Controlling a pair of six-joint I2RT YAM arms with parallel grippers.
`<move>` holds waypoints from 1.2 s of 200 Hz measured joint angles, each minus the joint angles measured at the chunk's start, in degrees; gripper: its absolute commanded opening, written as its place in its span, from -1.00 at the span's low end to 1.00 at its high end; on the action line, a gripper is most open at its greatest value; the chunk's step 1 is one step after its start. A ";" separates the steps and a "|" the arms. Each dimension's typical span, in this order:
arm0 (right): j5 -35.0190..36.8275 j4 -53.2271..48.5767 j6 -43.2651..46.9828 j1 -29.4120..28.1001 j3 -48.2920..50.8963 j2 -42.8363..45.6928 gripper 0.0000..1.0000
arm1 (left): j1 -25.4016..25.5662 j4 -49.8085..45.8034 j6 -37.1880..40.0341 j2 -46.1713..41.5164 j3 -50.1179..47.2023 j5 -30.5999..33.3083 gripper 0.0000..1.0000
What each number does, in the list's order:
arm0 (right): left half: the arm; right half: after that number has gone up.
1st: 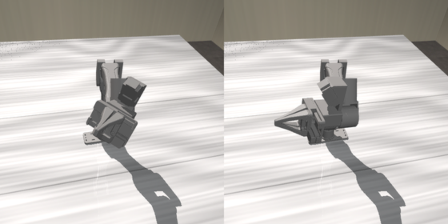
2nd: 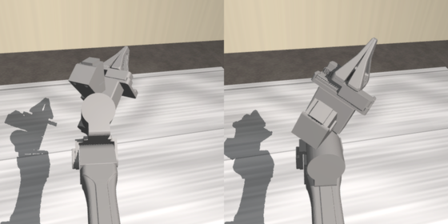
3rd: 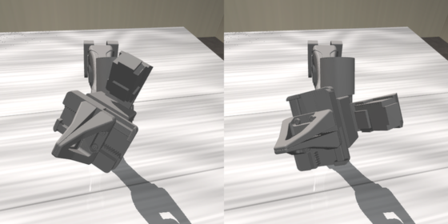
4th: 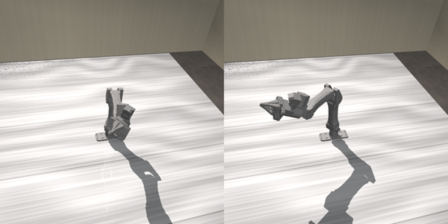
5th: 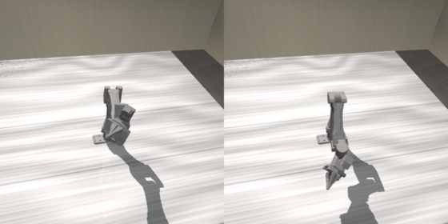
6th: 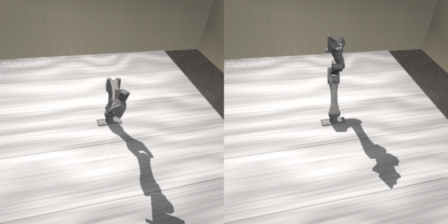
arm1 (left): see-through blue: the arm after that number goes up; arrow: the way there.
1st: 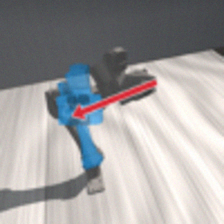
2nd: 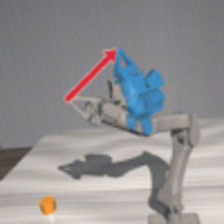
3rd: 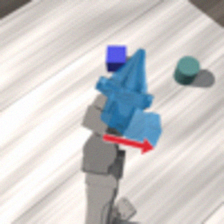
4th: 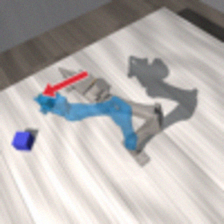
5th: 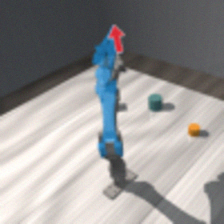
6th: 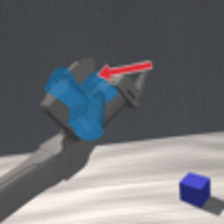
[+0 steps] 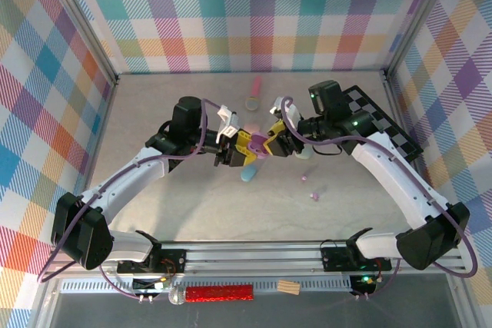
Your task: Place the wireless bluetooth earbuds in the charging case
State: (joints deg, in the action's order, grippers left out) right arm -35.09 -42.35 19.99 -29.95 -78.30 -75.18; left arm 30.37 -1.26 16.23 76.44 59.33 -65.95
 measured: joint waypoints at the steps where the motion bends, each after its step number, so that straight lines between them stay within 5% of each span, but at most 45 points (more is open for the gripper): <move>1: -0.02 -0.02 -0.13 0.00 0.00 0.00 -0.54 | 0.00 0.00 -0.04 0.00 0.00 0.00 -0.22; 44: 0.52 0.15 0.33 0.00 0.02 0.02 -1.00 | 0.00 1.31 -1.11 0.00 -0.44 0.59 -0.16; 113: 5.75 1.22 0.57 -0.81 0.02 0.02 -1.00 | 0.00 1.46 -1.57 0.00 -0.72 1.27 0.43; 240: 6.56 3.78 0.39 -1.11 0.44 0.39 -1.00 | 0.00 1.53 -2.34 1.07 -0.68 4.13 0.27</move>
State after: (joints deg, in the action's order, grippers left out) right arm -28.53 -38.57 20.38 -31.07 -77.87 -74.78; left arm 30.37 0.27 13.89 77.52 58.65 -61.82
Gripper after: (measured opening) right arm 0.096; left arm 0.649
